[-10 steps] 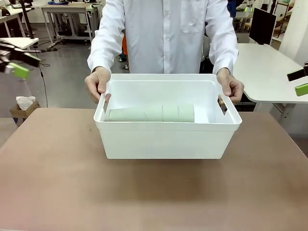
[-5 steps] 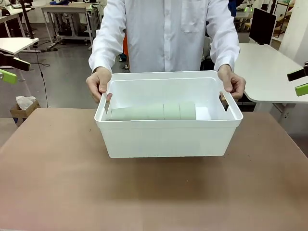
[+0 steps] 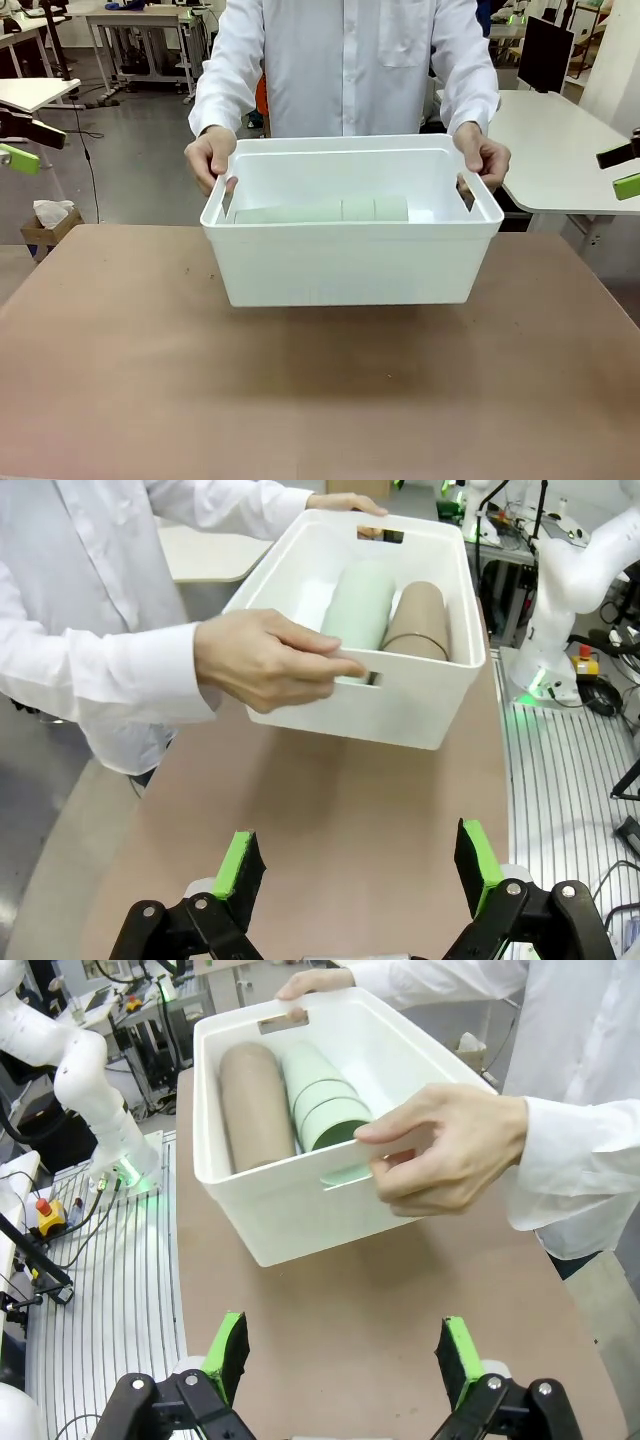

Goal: Stack the cups and store them in the basket.
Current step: Place the stack of Reusable plastic cups into the Pantry Basket.

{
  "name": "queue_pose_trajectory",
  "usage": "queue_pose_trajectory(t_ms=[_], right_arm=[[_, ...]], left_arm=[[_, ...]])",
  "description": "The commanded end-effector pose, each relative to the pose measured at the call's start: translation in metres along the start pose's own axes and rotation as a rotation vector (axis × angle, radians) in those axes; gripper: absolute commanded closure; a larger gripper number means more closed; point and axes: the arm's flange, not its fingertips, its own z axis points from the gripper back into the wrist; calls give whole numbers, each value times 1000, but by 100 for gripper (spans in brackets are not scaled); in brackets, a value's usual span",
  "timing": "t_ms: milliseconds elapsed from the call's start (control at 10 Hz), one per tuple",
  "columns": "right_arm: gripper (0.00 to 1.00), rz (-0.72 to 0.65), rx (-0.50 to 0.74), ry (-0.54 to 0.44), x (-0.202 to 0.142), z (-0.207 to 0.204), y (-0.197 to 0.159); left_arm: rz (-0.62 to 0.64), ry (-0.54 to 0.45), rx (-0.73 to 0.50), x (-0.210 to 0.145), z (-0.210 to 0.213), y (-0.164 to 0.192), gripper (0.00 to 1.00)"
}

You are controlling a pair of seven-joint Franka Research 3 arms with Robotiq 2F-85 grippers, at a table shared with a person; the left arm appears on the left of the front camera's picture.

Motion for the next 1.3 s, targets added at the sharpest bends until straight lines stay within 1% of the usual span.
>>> queue_pose_trajectory(t_ms=[0, 1200], right_arm=[[0, 25, 1, -21, 0, 0, -1], [0, 25, 1, -21, 0, 0, -1]], left_arm=[[7, -8, -5, 4, 2, -1, 0], [7, -8, -5, 4, 2, -1, 0]])
